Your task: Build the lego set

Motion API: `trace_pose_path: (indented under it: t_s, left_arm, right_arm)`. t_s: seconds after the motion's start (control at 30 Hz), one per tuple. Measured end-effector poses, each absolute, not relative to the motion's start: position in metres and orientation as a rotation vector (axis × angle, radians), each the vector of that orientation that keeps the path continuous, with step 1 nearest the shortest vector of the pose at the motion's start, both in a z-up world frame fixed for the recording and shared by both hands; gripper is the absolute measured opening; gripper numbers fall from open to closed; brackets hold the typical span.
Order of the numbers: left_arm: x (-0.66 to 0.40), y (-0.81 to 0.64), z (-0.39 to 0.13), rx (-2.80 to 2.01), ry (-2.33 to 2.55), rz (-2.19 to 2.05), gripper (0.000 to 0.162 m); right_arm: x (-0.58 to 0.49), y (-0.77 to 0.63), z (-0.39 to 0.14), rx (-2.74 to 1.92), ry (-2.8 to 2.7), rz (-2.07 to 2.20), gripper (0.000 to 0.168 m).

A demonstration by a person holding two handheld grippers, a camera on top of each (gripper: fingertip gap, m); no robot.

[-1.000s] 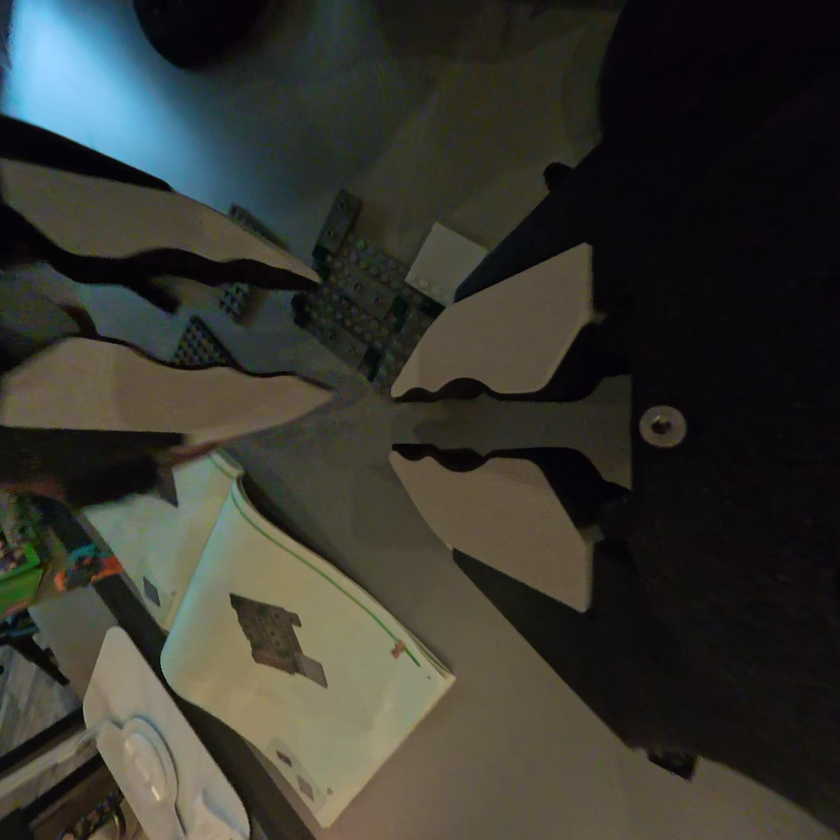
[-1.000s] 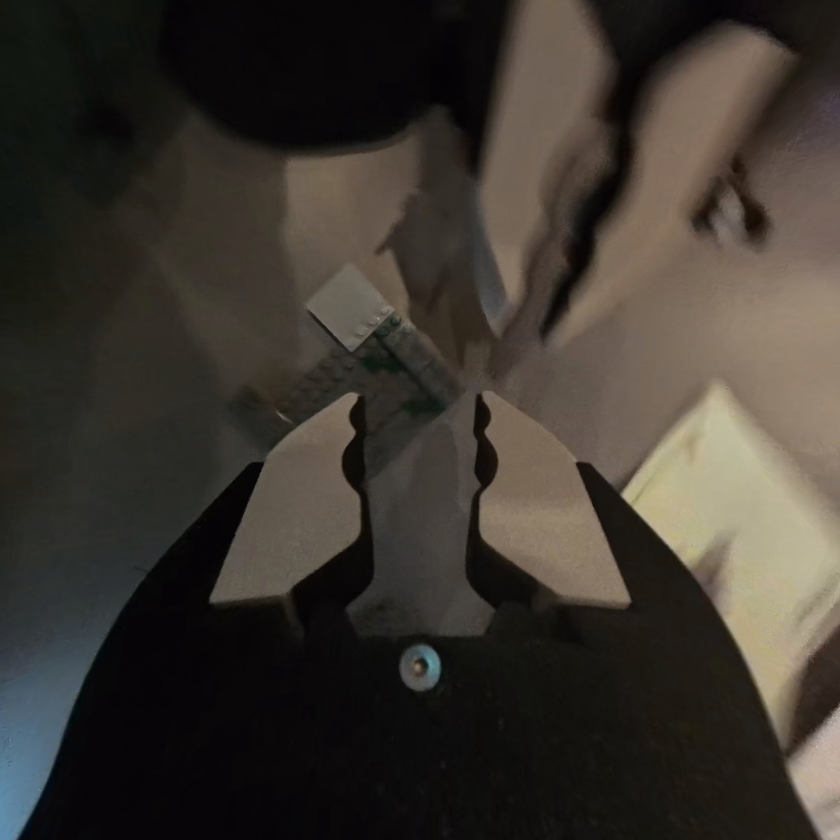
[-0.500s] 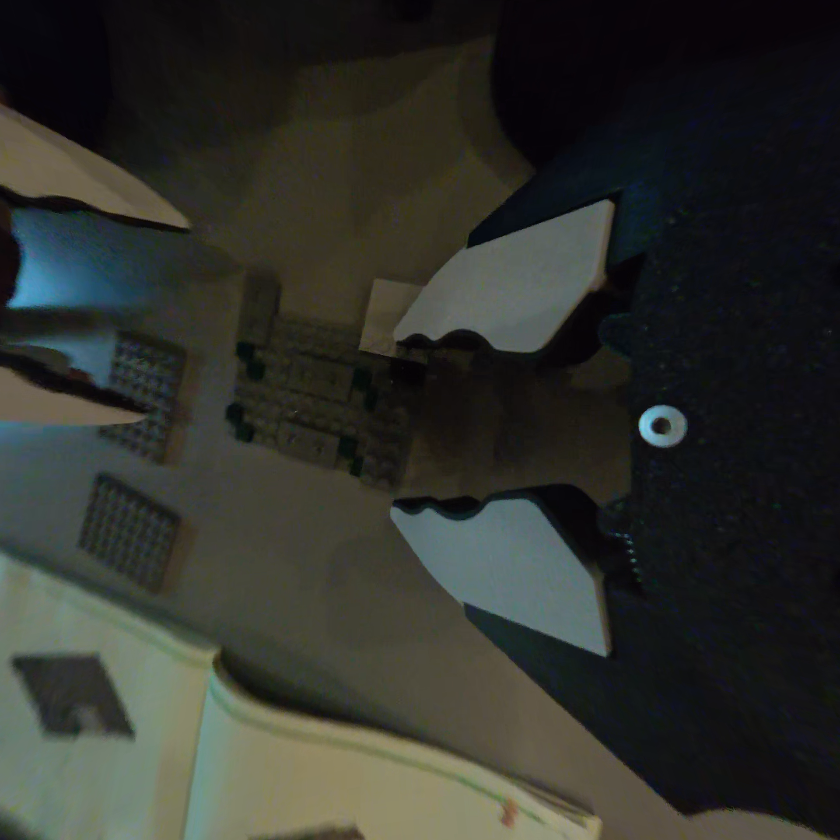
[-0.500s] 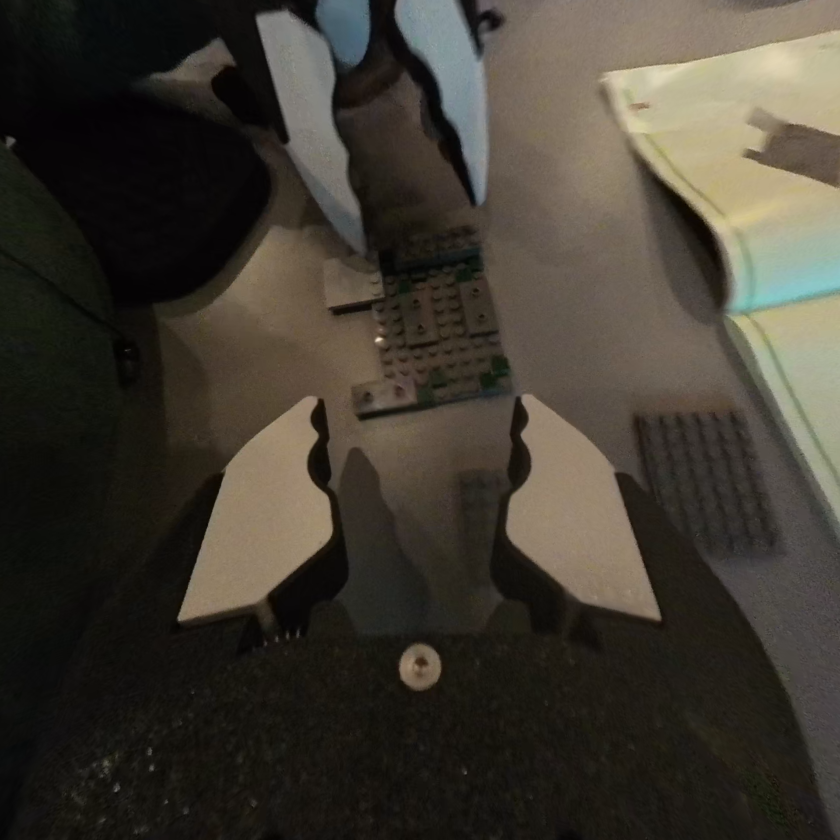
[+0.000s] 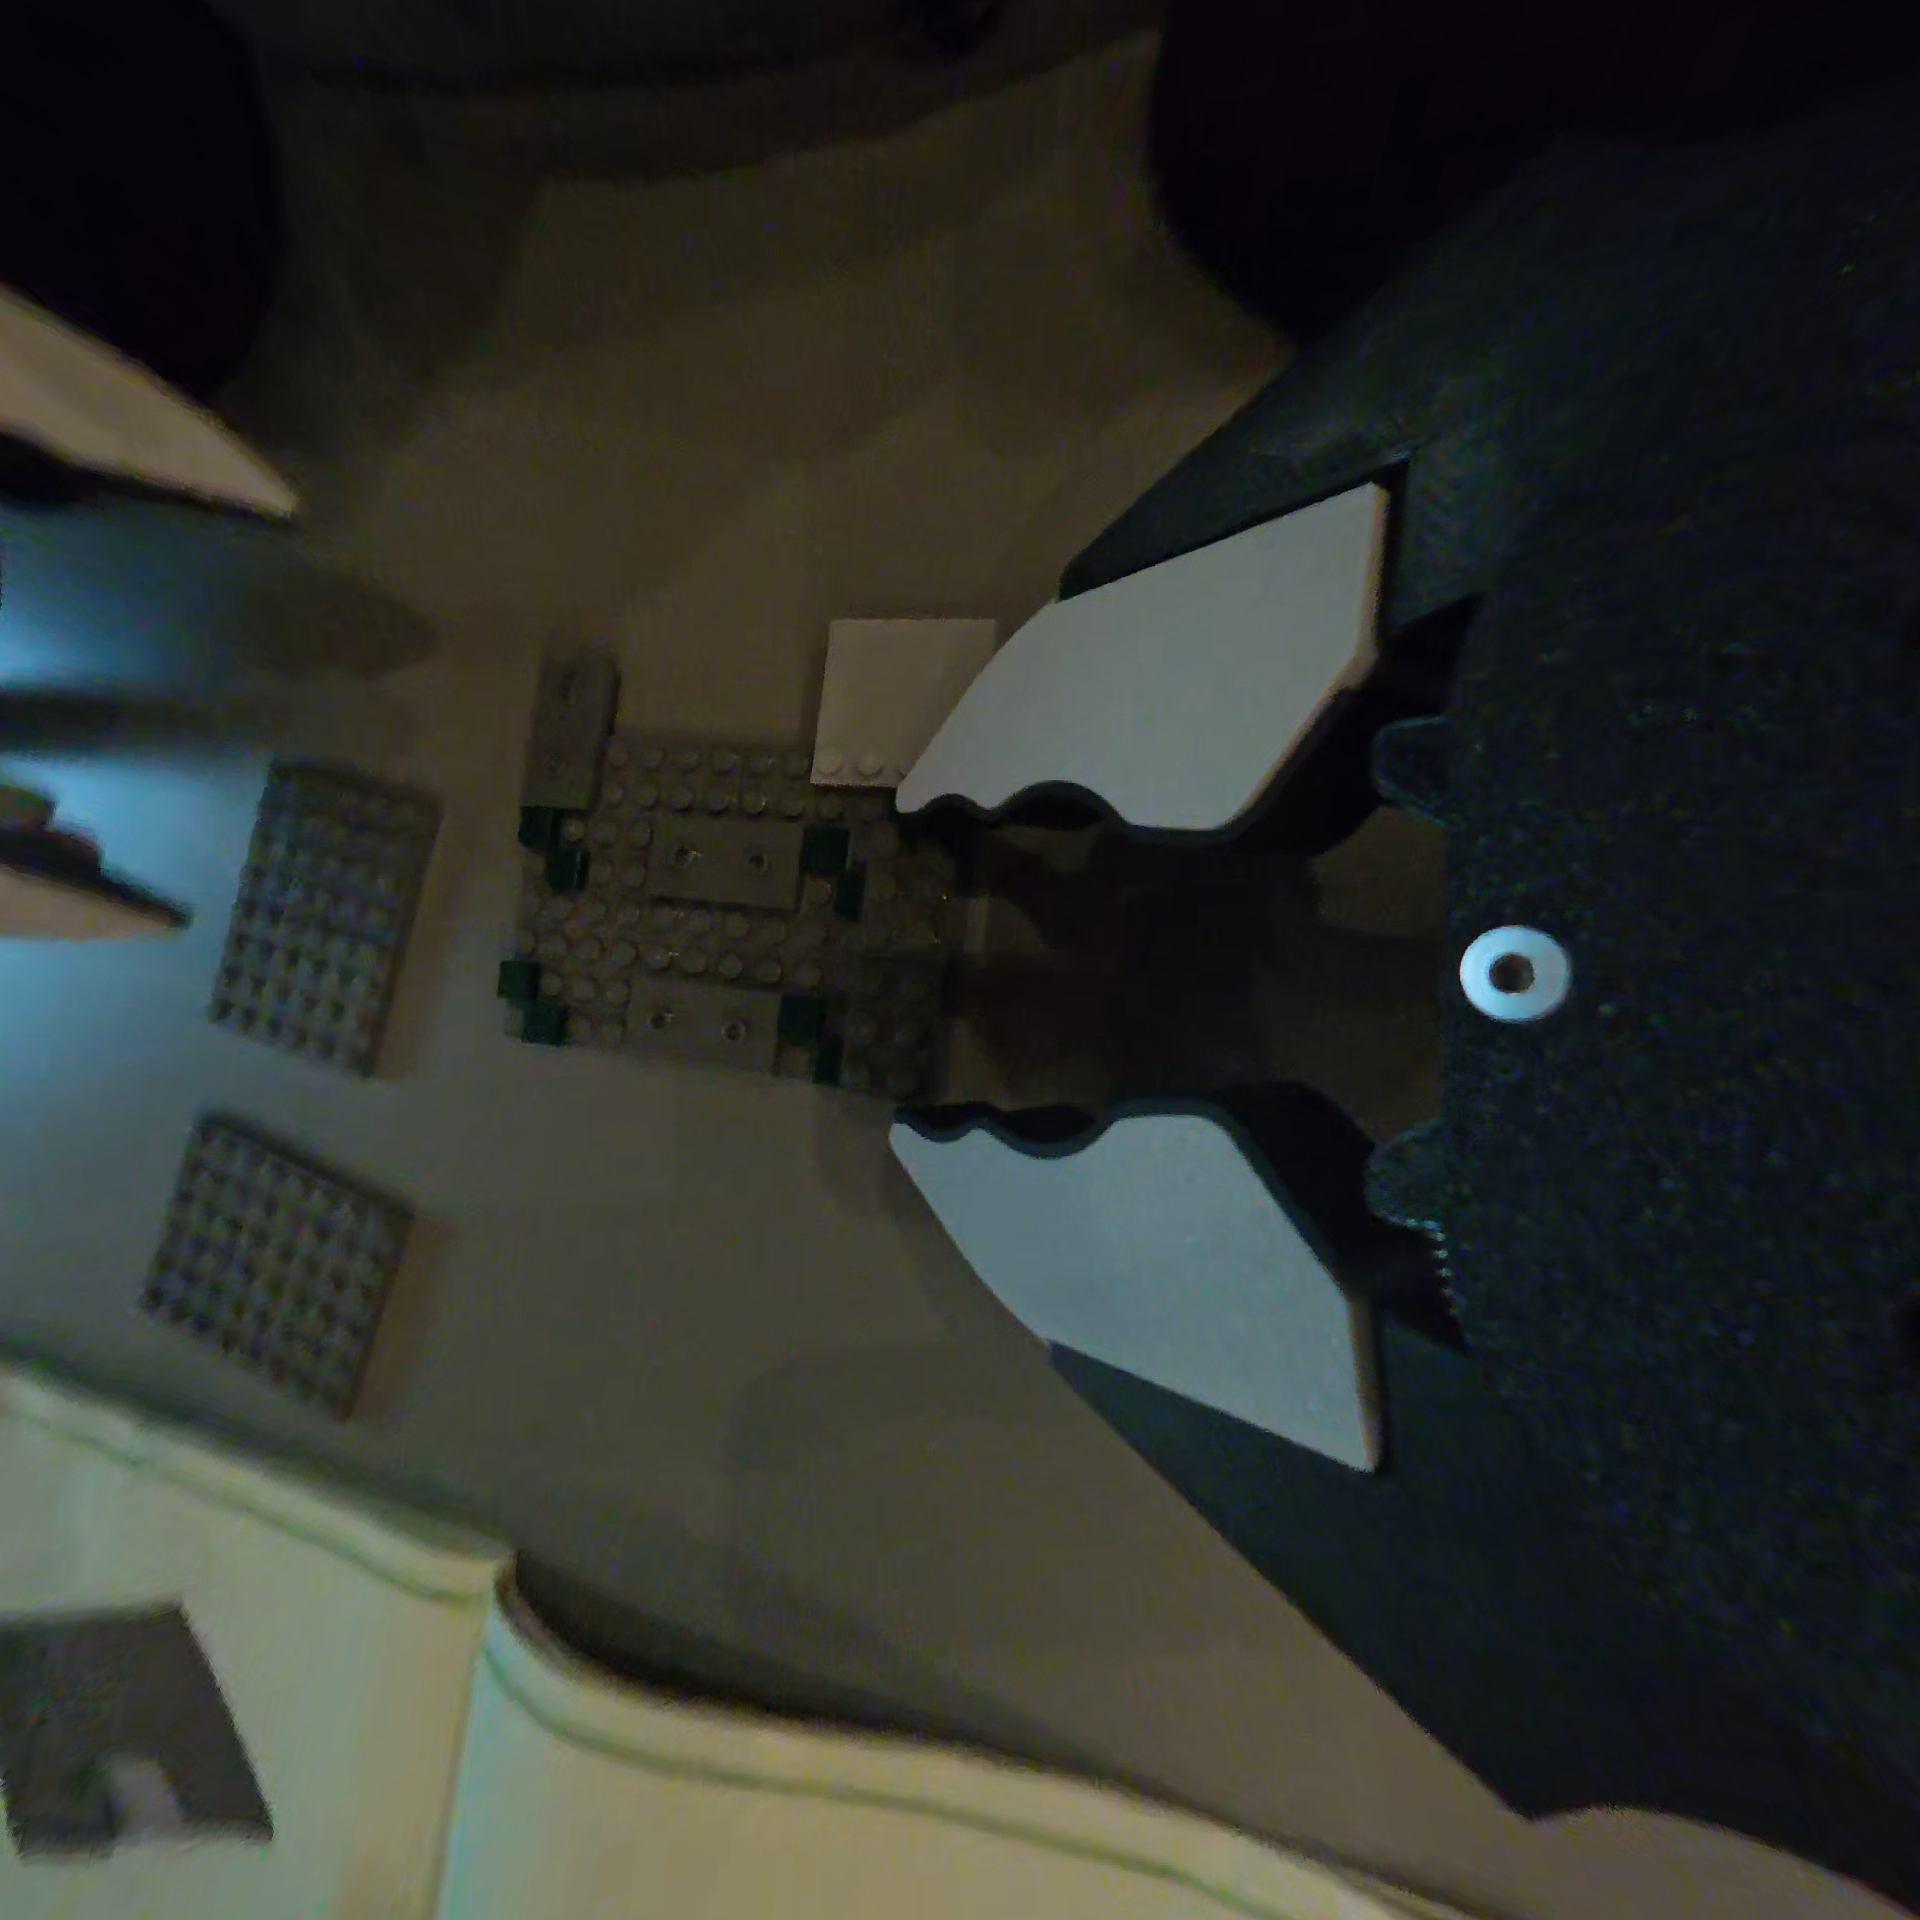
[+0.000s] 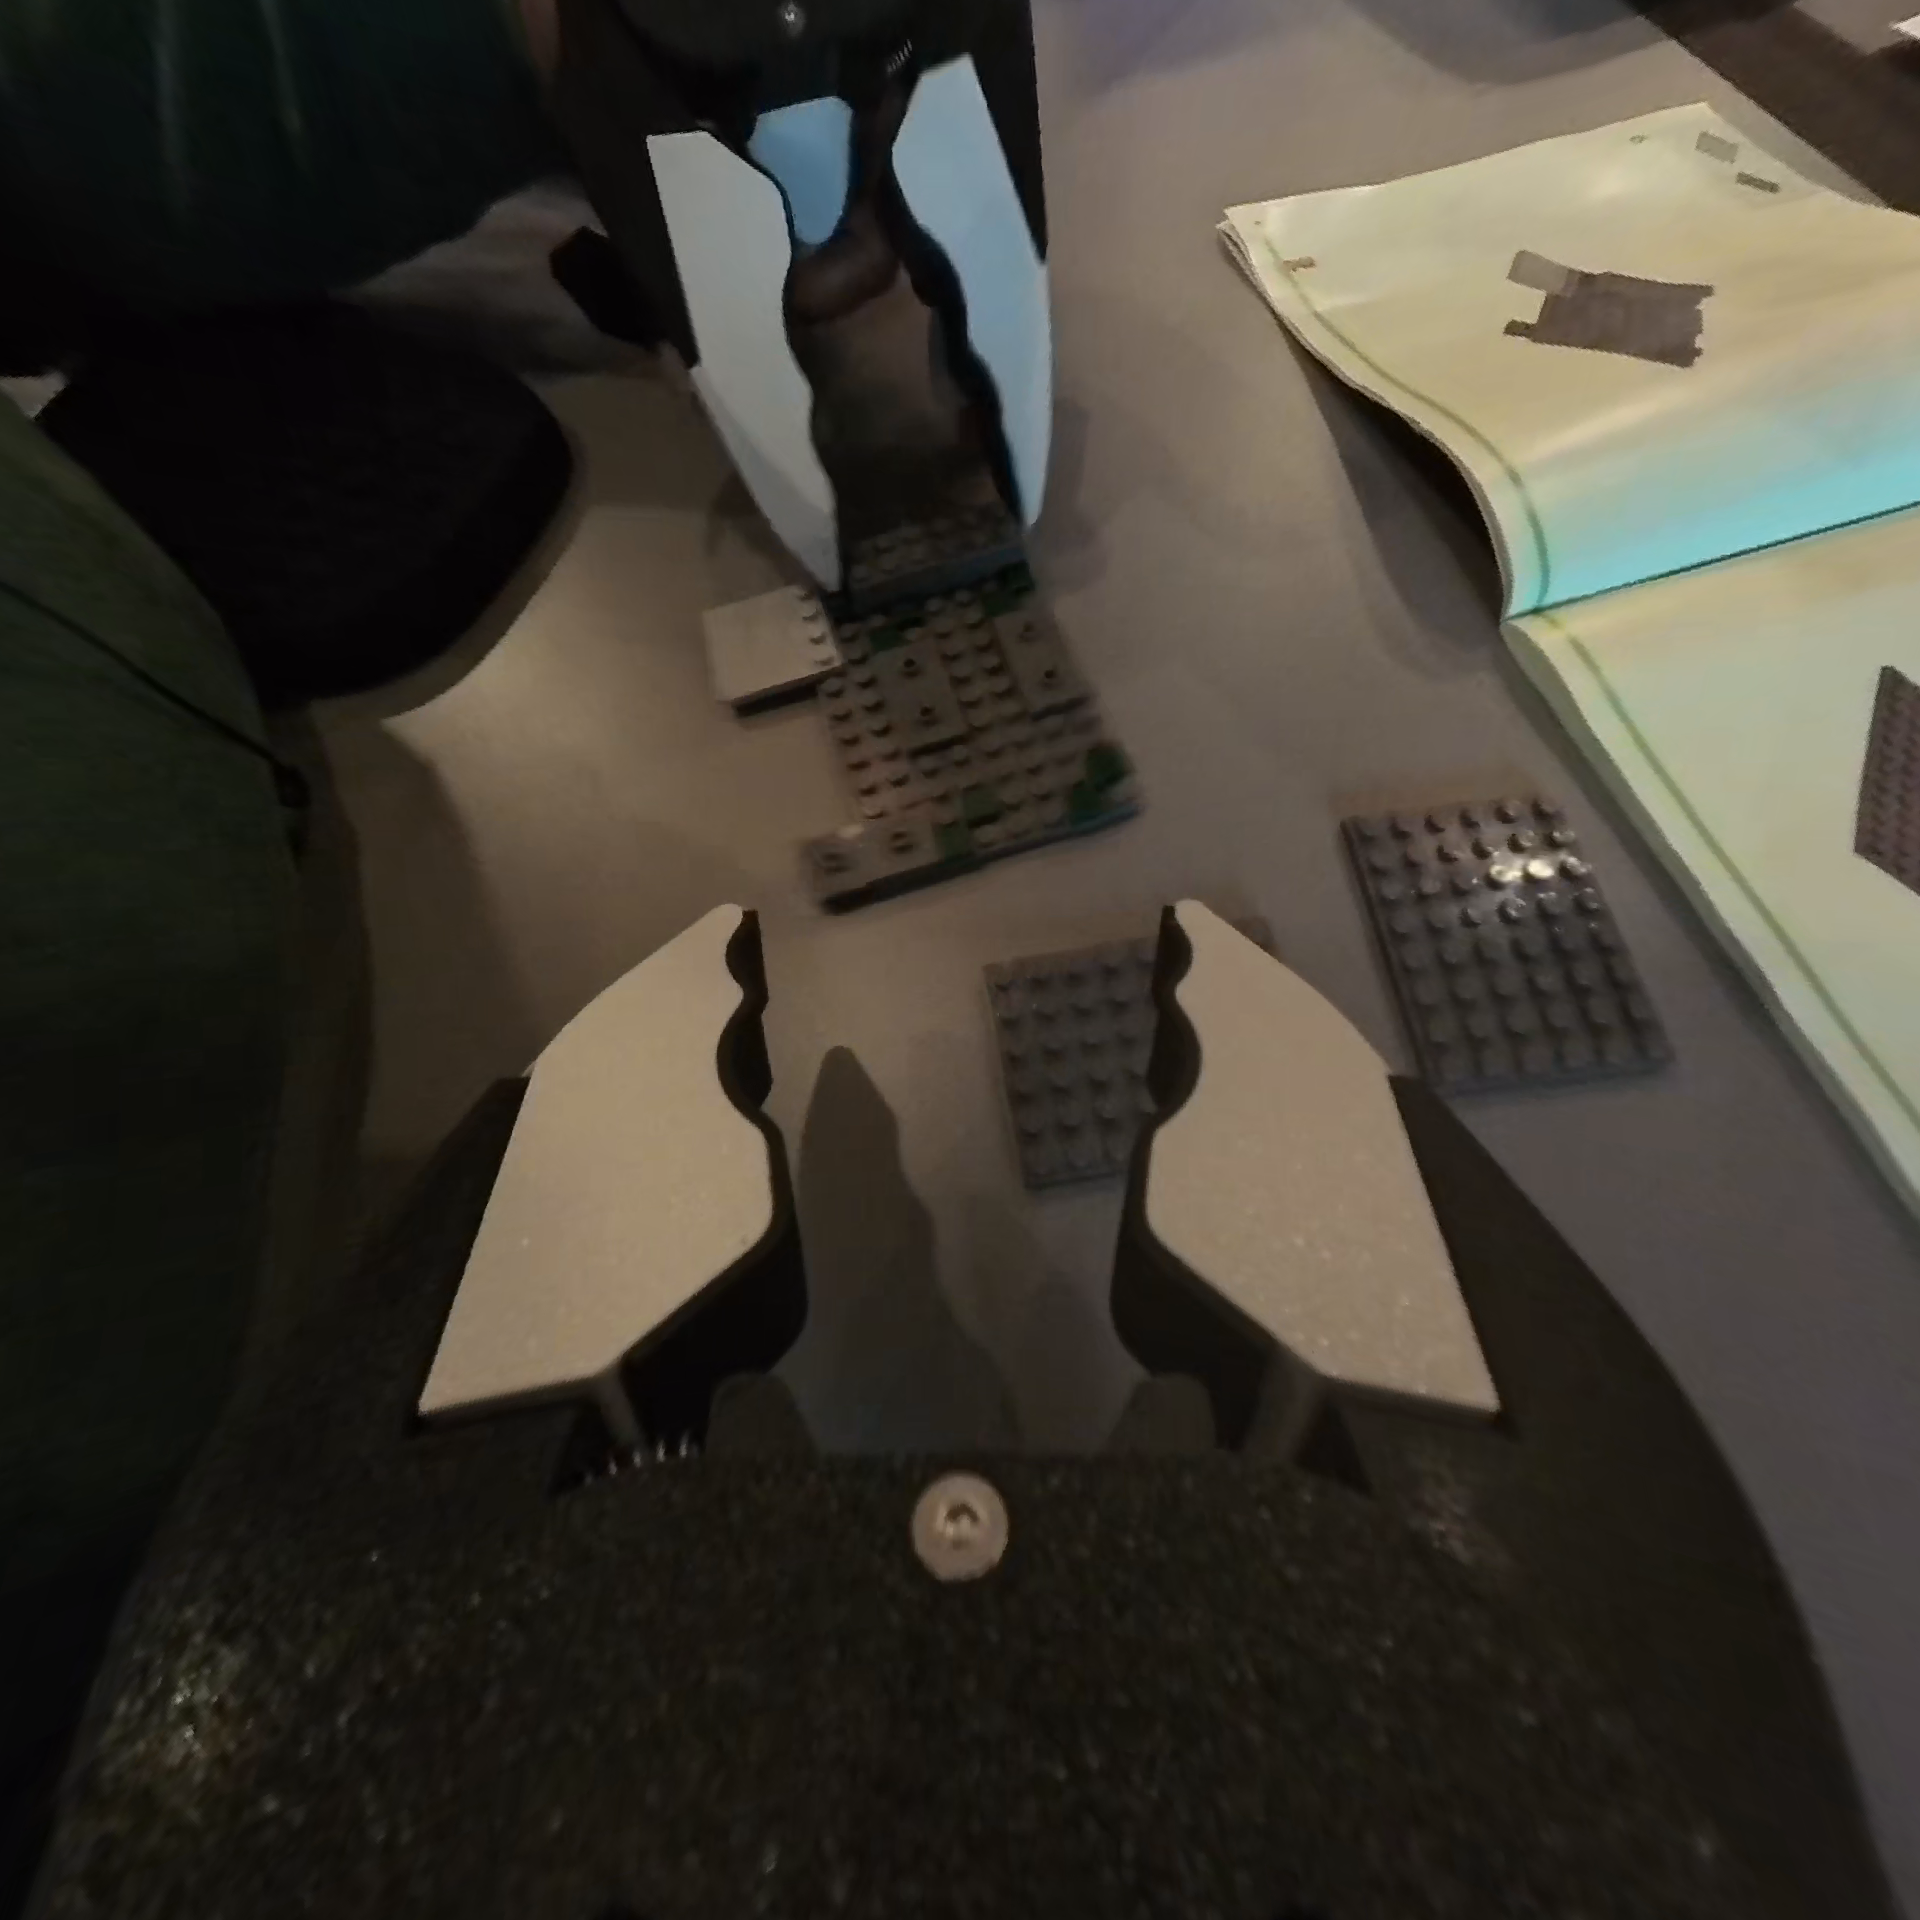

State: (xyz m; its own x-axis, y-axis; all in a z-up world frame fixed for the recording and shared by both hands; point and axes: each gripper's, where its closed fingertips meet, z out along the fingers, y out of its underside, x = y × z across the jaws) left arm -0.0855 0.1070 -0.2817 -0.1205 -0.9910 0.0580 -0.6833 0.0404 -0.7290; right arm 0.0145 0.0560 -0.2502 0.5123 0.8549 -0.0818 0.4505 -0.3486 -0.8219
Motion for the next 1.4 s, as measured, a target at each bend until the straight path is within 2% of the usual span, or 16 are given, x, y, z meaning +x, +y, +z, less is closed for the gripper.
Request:
trace_pose_path:
  t_s: [0.03, 0.3, 0.5, 0.9, 1.23, 1.4]
  left_arm:
    - [-0.084, 0.11, -0.28, -1.7, 1.82, -0.849, 0.05]
    - [-0.086, 0.138, -0.263, -1.858, 1.419, -0.716, 0.05]
    - [-0.099, 0.149, -0.269, -2.091, 1.043, -0.575, 0.05]
    - [-0.096, 0.123, -0.268, -2.088, 1.147, -0.477, 0.054]
    - [-0.102, 0.126, -0.274, -2.12, 1.269, -0.583, 0.057]
    - [-0.095, 0.129, -0.279, -2.096, 1.325, -0.636, 0.051]
  right_arm:
    - [0.015, 0.057, -0.25, -1.981, -1.063, 0.664, 0.071]
    - [0.019, 0.065, -0.252, -2.027, -1.024, 0.639, 0.07]
    - [0.011, 0.069, -0.256, -2.049, -1.05, 0.602, 0.072]
    - [0.005, 0.066, -0.257, -2.041, -1.052, 0.609, 0.072]
    - [0.031, 0.082, -0.262, -2.091, -1.042, 0.508, 0.072]
    - [0.048, 0.088, -0.267, -2.094, -1.146, 0.447, 0.072]
